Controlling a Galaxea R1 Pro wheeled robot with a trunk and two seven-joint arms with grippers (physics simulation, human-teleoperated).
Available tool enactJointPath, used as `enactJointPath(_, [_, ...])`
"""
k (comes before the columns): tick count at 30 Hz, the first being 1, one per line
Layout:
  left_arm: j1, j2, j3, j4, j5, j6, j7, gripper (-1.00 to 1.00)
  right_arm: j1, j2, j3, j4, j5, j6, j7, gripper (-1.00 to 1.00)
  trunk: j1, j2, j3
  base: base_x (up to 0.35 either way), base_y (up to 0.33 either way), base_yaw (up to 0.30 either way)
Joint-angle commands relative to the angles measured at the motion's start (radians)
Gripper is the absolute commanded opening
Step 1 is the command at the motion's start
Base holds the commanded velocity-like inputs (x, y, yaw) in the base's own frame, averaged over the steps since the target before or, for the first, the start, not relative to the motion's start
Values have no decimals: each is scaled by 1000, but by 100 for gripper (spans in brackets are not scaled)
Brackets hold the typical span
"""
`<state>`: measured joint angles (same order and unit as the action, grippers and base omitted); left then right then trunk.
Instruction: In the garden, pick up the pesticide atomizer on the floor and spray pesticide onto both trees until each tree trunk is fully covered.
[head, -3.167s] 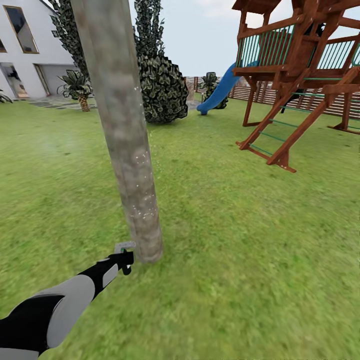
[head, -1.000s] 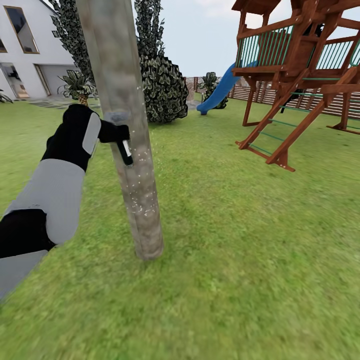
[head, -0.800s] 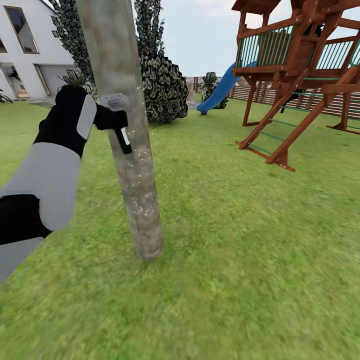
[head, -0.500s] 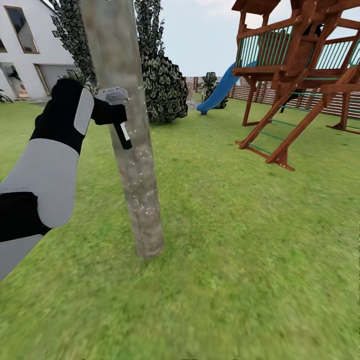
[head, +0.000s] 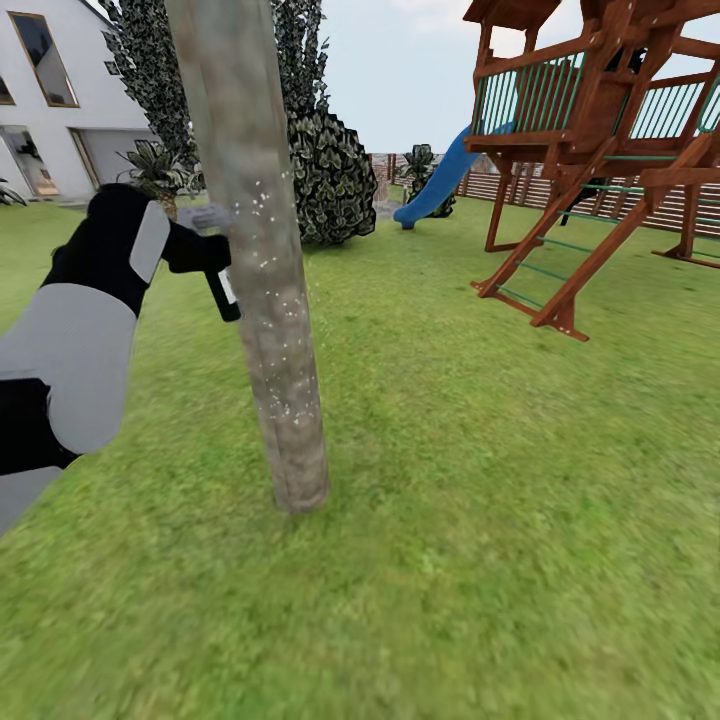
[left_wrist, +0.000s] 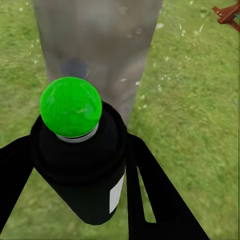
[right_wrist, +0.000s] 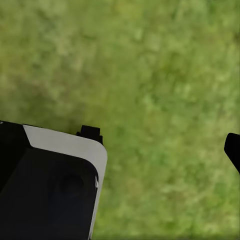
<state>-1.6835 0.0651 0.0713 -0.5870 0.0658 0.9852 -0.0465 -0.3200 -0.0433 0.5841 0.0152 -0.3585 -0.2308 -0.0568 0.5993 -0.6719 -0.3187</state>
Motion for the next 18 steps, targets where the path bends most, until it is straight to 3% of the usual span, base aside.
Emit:
enactJointPath(1, [-1, 2, 3, 0, 6, 4, 0, -100, -1, 0, 9, 2, -7, -4, -2, 100, 0, -1, -1, 0, 0, 0])
enactJointPath(6, [-1, 15, 4, 20, 6, 3, 1, -100, -1, 0, 8, 2, -7, -5, -2, 100, 0, -1, -1, 0, 0, 0])
enactJointPath(9, [-1, 20, 4, 124, 7, -1, 4, -100, -1, 0, 9, 2, -7, -5, -2, 100, 0, -1, -1, -9, 0, 0])
enactJointPath(13, [-1, 21, 4, 268, 8, -84, 5, -100, -1, 0, 9, 2, -7, -5, -2, 100, 0, -1, -1, -35, 0, 0])
enactJointPath(18, [-1, 21, 4, 456, 10, -241, 4, -100, -1, 0, 9, 2, -7, -5, -2, 100, 0, -1, -1, -3, 0, 0])
